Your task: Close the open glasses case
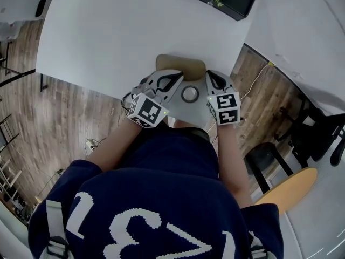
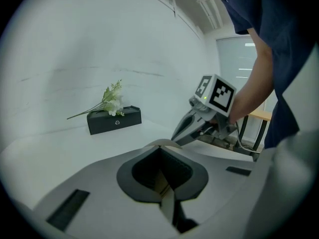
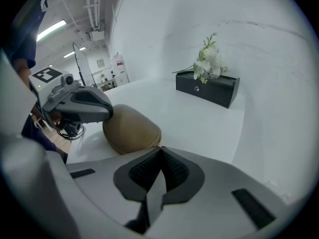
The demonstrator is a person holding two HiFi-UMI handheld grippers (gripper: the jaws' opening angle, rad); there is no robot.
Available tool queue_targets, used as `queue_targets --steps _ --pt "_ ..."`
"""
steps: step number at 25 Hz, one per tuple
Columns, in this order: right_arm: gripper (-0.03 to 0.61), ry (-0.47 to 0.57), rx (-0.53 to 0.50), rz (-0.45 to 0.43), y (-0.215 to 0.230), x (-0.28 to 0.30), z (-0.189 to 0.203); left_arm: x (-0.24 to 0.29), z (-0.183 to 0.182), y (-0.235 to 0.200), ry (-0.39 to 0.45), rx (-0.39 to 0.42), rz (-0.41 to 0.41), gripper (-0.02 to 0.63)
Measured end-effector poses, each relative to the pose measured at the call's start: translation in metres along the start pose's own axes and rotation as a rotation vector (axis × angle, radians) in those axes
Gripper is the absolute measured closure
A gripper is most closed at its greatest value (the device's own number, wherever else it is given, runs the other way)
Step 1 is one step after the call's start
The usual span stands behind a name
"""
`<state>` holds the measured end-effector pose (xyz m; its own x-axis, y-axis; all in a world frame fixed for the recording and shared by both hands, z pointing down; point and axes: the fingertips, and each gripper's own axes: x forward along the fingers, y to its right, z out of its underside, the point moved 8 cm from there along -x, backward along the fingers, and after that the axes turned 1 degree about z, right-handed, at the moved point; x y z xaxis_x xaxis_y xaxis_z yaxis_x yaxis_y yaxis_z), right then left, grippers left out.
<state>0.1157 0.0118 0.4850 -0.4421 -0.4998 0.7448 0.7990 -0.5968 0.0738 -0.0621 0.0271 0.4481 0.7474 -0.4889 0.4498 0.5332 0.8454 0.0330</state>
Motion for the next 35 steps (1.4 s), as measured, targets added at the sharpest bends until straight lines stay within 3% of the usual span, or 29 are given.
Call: queue_targets --steps 5,8,12,15,18,26,35 --pt "0.557 -0.034 -0.302 -0.133 0.025 0.027 -0.033 0.003 0.0 -0.007 0.006 -0.02 -0.011 0.601" --pt "0.555 -0.059 -0.353 -0.185 0.028 0.029 -0.039 0.004 0.001 -0.009 0.007 -0.041 0.004 0.601" --pt "0.552 -0.009 -0.231 -0.092 0.029 0.014 -0.043 0.002 0.0 -0.013 0.001 -0.07 0.052 0.601" --pt "0.552 0.155 -0.049 0.02 0.038 -0.014 -0.055 -0.003 -0.011 -0.02 0.009 -0.077 0.051 0.601" --pt "0.552 0.324 0.059 0.085 0.039 -0.049 -0.075 -0.015 -0.033 -0.034 0.084 -0.078 -0.006 0.601" --pt "0.554 0.605 0.107 0.169 0.029 -0.124 -0.126 -0.057 -0.104 -0.083 0.278 -0.113 -0.243 0.601" --pt "0.555 0.779 0.074 0.241 0.026 -0.179 -0.162 -0.105 -0.169 -0.089 0.435 -0.062 -0.349 0.601"
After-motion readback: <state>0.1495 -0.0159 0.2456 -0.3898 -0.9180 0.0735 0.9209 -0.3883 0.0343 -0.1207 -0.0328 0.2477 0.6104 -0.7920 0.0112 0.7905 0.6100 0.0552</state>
